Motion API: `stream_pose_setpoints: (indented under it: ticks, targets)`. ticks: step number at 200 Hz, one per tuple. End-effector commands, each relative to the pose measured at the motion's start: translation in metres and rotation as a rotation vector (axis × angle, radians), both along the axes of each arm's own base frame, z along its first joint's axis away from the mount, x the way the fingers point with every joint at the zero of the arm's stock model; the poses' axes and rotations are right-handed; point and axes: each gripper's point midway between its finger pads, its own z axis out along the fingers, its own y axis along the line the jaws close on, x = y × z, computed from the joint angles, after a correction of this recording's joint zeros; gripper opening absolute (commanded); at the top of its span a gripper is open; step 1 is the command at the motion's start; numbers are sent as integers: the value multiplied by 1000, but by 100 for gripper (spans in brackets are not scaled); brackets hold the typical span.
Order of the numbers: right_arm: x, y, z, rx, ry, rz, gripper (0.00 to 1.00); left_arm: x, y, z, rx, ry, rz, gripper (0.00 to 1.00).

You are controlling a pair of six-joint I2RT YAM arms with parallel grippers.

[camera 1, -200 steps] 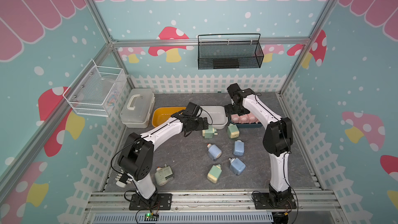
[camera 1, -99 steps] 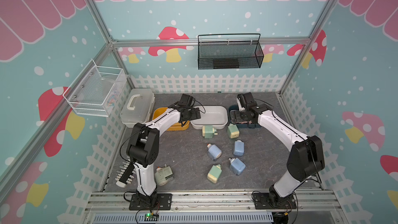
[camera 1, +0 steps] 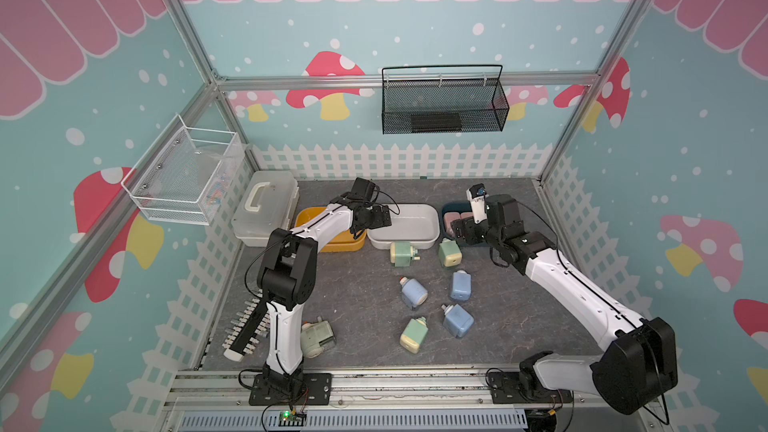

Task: Place the pencil sharpeners by color into the storage box
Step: Adjust the storage box at the center of the board.

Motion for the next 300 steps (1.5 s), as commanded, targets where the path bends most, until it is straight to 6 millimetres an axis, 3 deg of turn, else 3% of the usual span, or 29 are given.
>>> stream_pose_setpoints:
  ticks: [1,74,100,139,198,204,254,300]
  targets:
    - [-6,1,-3,1,-8,29,99,0,-14,5,-26,-4,-29,99]
    - [-17,6,-7,7,1,85,99,-6,-36,3,-65,20,-60,99]
    - [-21,10,-15,7,32,119,99,-4,-24,6,-13,2,-37,99]
    - [-30,22,-34,21,108,190,99,-8,-6,29,29,-56,-25,99]
    - [-38,24,-77,-5,276,209,98,-33,-12,45,8,-76,-78,99]
    - [-38,27,-81,-2,299,221,99,-42,-25,46,7,-76,-109,99]
    - [-43,32,-107,44,427,187,98,-67,-47,54,7,-90,-147,99]
    - [-48,34,-125,47,483,188,98,-82,-44,50,5,-73,-147,99]
